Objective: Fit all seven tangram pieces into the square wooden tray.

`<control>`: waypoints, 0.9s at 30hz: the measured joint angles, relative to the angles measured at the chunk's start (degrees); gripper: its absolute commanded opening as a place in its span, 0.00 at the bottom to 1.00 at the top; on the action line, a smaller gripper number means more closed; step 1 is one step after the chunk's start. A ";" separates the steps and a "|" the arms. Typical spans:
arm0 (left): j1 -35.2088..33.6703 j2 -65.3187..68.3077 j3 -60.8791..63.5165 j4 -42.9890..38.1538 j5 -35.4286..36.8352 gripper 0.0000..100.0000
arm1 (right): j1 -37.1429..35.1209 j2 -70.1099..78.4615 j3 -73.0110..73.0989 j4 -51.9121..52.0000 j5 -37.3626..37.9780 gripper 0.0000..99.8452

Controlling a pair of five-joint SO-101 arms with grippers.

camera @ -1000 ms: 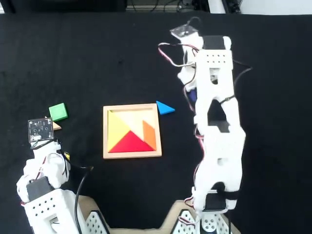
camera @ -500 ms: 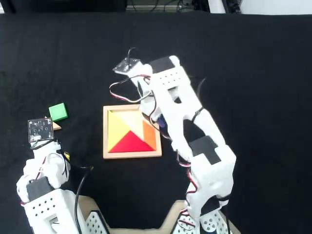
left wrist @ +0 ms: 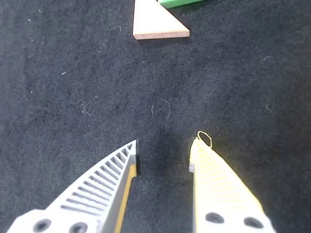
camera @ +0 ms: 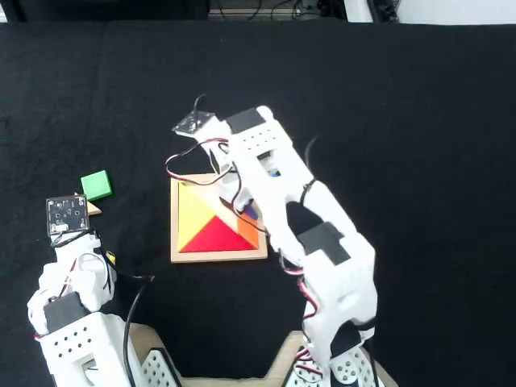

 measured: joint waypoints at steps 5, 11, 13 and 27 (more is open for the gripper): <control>0.00 0.00 0.00 0.00 0.00 0.18 | -1.32 2.64 0.00 -2.02 -0.35 0.01; 0.00 0.00 0.00 0.00 0.00 0.18 | -1.67 2.73 0.00 -2.46 -0.44 0.02; 0.00 0.00 0.00 0.00 0.00 0.18 | -1.58 2.73 0.00 -2.46 -0.70 0.02; 0.00 0.00 0.00 0.00 0.00 0.18 | -1.76 2.73 0.00 -3.69 -4.92 0.17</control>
